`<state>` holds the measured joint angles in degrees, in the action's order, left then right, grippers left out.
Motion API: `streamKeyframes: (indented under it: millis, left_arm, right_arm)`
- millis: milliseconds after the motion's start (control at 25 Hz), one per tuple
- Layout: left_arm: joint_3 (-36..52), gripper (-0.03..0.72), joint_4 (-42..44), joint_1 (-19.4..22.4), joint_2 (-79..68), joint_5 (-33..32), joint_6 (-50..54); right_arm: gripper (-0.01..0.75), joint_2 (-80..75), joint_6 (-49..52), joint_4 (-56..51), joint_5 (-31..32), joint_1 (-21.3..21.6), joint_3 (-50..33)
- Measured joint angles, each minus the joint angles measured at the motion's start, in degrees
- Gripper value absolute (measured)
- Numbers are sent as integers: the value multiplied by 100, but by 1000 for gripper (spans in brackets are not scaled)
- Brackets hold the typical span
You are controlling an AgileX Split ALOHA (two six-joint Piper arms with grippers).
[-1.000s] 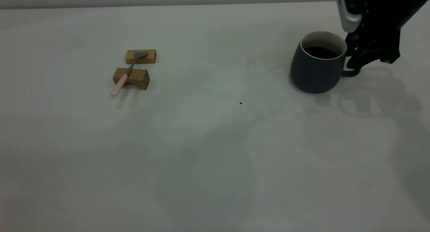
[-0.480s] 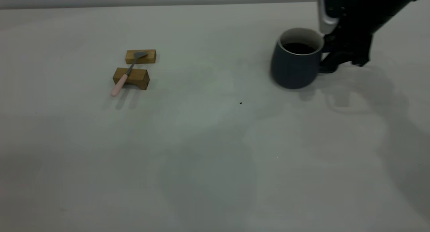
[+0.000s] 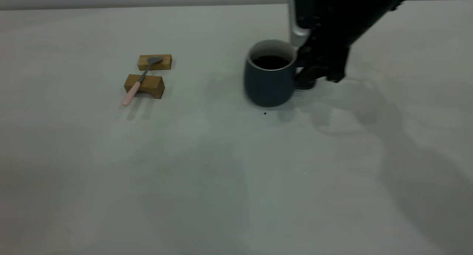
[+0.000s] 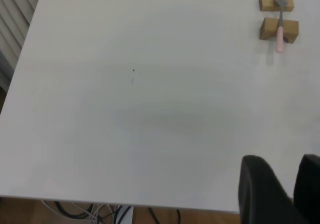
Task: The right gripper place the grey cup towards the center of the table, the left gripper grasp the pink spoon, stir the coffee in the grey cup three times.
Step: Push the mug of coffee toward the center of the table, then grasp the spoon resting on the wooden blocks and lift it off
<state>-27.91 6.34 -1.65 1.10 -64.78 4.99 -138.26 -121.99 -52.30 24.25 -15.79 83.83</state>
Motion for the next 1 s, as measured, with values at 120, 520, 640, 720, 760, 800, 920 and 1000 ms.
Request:
streamKeyframes:
  millis: [120,520,640,720,760,800,920,1000]
  left_arm:
    - [0,239,0,0,0,0,0]
    - [0,239,0,0,0,0,-6]
    - [0,239,0,0,0,0,-6]
    - [0,239,0,0,0,0,-6]
    - [0,239,0,0,0,0,-6]
    - [0,239,0,0,0,0,-6]
    - [0,239,0,0,0,0,-6]
    - [0,239,0,0,0,0,-6]
  right_arm:
    - [491,-133,0,-242,5,-172,229]
    - [491,431,1912,232,462,-257,297]
    - [491,1050,3579,662,1108,-224,297]
    - [491,1527,5009,955,1796,-167,297]
    - [491,1776,5865,1115,2250,-132,297]
    - [491,1987,6699,1308,2738,-118,297]
    - [491,2778,8437,2050,4106,-105,297]
    - [491,3324,9243,2601,4366,-105,175]
